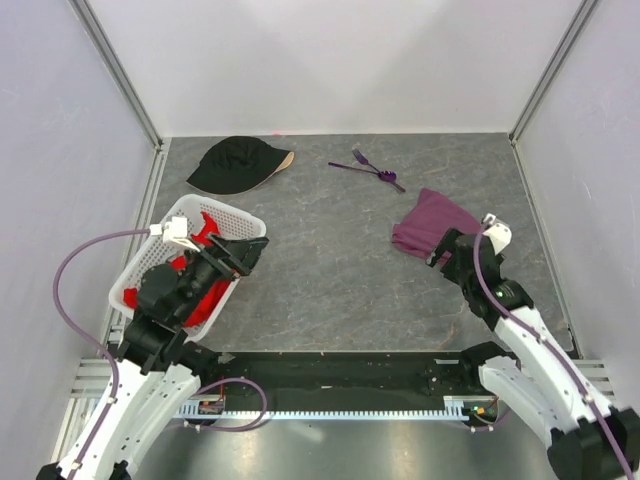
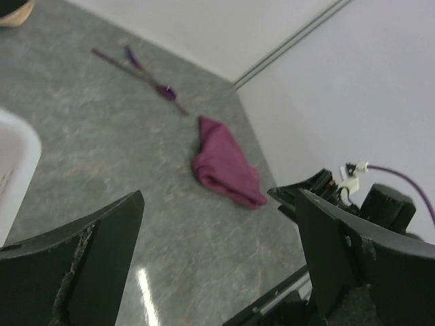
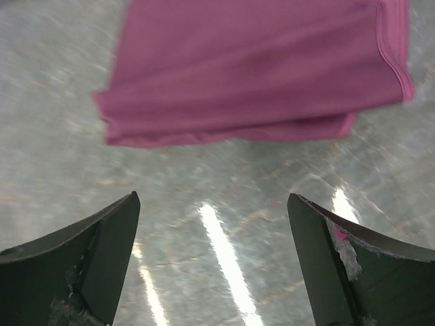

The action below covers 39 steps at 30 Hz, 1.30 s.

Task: Fold the napkin into a case and place the utensils inside
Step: Move the crumpled napkin to the center of the board.

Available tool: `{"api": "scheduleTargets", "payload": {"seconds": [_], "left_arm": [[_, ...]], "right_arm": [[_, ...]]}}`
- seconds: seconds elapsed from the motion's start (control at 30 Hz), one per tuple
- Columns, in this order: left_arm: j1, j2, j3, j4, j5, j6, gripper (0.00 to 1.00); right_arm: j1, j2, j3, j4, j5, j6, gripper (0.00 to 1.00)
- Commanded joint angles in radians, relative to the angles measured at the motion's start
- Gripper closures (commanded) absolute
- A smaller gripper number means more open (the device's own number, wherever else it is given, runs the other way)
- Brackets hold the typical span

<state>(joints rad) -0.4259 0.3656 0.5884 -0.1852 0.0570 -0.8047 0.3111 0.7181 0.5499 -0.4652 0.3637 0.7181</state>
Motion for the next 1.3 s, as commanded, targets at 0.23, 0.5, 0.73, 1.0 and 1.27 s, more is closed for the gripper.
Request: {"api": "scheduleTargets", "payload": {"seconds": [0.23, 0.5, 0.73, 1.0, 1.27], "left_arm": [[0.001, 0.058, -0.007, -0.109, 0.217, 0.045, 0.00], [0.001, 0.196, -0.009, -0.145, 0.423, 0.053, 0.04], [0.001, 0.254, 0.025, -0.140, 0.475, 0.087, 0.08], [0.001, 0.314, 0.031, -0.138, 0.475, 0.102, 0.09], [0.001, 0.412, 0.005, -0.085, 0.481, 0.104, 0.14]], "right_arm": [[-0.082, 0.411, 0.255, 0.097, -0.026, -0.098, 0.02], [-0.133, 0.789, 0.452, 0.246, -0.059, -0.186, 0.02], [-0.110, 0.988, 0.498, 0.292, -0.199, -0.175, 0.15], [0.216, 0.885, 0.234, 0.381, -0.198, -0.106, 0.18], [0.462, 0.574, 0.179, 0.340, -0.286, -0.057, 0.16]]}}
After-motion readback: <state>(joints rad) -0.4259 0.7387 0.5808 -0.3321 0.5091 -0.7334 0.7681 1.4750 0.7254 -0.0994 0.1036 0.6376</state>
